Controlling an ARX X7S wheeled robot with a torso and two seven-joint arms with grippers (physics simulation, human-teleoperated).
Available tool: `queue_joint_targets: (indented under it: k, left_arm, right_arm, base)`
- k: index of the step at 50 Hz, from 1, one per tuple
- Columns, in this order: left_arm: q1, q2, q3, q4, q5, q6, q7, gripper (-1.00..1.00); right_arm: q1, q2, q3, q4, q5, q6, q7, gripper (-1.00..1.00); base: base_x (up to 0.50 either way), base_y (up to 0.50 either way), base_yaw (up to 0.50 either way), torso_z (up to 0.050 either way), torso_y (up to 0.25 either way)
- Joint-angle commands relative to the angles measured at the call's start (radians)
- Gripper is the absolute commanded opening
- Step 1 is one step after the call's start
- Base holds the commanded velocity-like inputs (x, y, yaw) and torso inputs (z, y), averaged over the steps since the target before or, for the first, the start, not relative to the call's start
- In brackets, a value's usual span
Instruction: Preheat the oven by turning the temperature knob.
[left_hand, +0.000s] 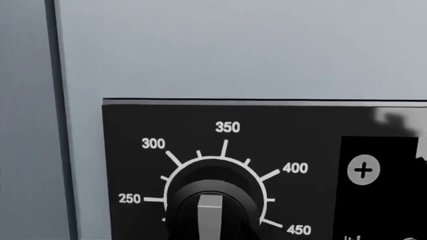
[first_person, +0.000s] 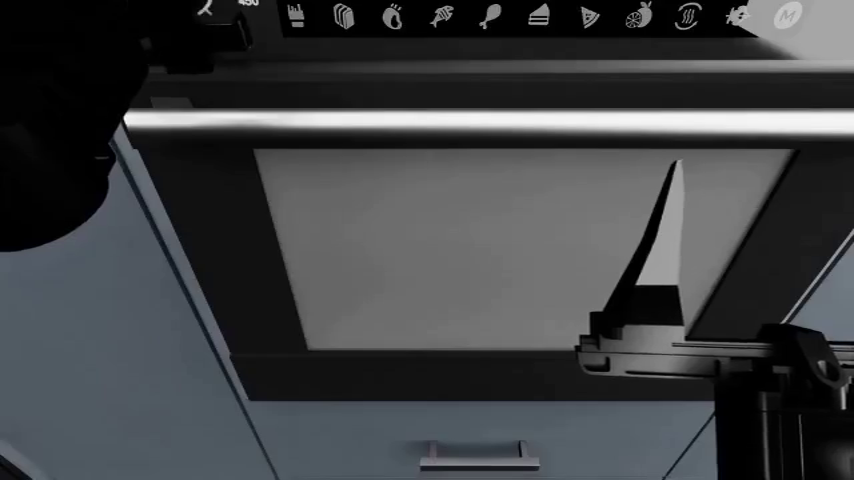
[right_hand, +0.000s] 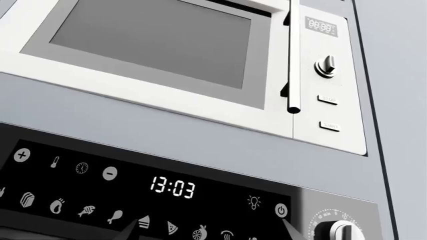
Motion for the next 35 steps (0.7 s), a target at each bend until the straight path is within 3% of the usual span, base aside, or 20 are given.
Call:
queue_joint_targets:
  k: [1,35]
  left_arm:
    - [-0.001,-0.002,0.002,0.007,0.009,0.0,0.001,-1.0]
    - [-0.013,0.0,0.029,0.008,0.039,-0.028,0.007,-1.0]
  right_arm:
    - [0.002,0.01,-0.011,0.002,-0.003,0.005,0.012,1.0]
    - [-0.003,0.007,-0.007,0.001,-0.002,0.001,0.007,1.0]
  base:
    - [0.0,0.0,0.0,0.0,0.0]
    - [0.0,0.0,0.0,0.0,0.0]
